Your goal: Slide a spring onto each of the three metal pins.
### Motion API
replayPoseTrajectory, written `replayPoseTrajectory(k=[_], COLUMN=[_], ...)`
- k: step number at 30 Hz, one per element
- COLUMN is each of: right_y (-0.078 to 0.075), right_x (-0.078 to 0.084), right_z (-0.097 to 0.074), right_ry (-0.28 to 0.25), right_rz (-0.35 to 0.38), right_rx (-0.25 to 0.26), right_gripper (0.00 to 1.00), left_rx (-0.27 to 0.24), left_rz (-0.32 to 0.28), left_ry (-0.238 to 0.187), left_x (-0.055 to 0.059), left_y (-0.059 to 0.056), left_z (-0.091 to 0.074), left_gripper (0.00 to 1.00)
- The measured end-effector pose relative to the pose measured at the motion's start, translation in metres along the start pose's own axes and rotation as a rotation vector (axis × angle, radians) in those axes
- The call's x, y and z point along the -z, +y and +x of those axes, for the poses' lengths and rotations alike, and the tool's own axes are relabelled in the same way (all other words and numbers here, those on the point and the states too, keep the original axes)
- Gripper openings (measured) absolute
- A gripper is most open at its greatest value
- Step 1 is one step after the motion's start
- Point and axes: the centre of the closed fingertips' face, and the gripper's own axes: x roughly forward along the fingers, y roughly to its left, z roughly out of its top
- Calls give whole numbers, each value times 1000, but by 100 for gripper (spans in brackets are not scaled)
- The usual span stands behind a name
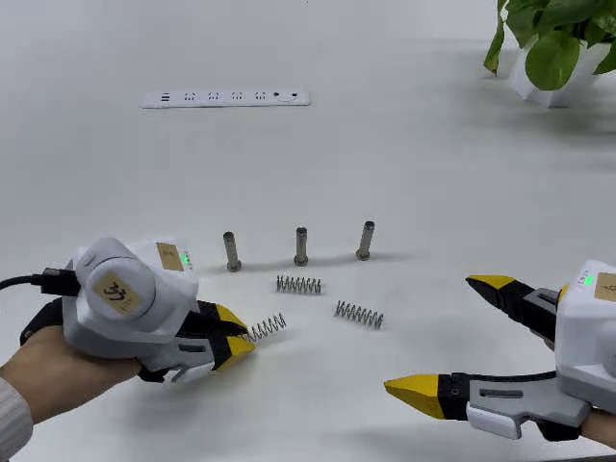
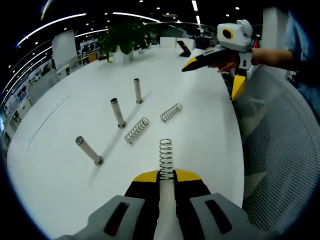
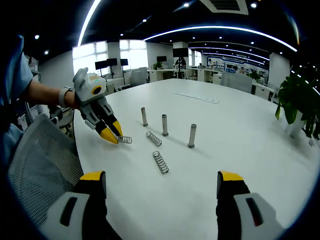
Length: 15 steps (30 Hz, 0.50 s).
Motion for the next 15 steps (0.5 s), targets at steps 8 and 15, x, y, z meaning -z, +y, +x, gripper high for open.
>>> replayPoseTrajectory(k=[8,15], right_y=[11,32], right_x=[-16,-26], right_z=[10,22], right_ry=[0,6], right_rz=[-31,12], right_rx=[-64,-199], right_gripper=[89,73], left_rx=[31,82], left_rz=[40,68], left_ry=[-76,-119], left_x=[-17,-29], left_y=[-12,-25], left_z=[-6,-12], left_gripper=[10,10])
